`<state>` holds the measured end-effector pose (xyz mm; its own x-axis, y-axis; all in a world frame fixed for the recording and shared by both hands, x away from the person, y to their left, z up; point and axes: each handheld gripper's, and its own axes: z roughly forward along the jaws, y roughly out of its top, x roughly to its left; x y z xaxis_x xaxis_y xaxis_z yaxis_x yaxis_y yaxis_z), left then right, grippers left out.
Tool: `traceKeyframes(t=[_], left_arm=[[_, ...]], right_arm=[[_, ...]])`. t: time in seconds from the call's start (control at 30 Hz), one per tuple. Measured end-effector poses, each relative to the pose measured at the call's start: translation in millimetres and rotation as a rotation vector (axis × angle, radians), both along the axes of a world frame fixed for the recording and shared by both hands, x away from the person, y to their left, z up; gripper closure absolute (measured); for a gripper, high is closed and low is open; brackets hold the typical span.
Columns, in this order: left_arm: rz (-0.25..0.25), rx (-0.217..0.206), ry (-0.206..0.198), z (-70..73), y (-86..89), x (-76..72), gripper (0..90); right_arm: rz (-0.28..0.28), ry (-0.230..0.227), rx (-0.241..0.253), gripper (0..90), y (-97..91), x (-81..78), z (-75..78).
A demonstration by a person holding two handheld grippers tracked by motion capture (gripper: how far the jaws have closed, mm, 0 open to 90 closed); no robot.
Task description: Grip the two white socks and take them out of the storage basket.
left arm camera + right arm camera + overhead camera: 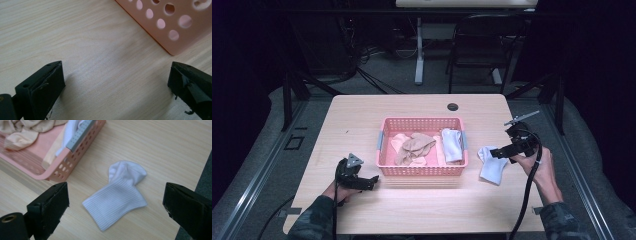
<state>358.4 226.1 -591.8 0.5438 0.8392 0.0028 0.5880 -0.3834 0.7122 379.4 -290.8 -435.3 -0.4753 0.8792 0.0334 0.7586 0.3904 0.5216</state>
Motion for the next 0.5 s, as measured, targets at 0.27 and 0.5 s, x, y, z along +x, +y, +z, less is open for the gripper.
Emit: traceKeyframes(t=[0.27, 0.5], left_arm=[[0.000, 0.000, 0.000, 0.0, 0.0, 0.0, 0.5], [0.000, 0.000, 0.000, 0.0, 0.0, 0.0, 0.5]], right_arm=[[0.041, -0.015, 0.001, 6.4, 15.8, 2.6, 10.6], [0.058, -0.019, 0.002, 6.3, 27.3, 8.3, 15.2]])
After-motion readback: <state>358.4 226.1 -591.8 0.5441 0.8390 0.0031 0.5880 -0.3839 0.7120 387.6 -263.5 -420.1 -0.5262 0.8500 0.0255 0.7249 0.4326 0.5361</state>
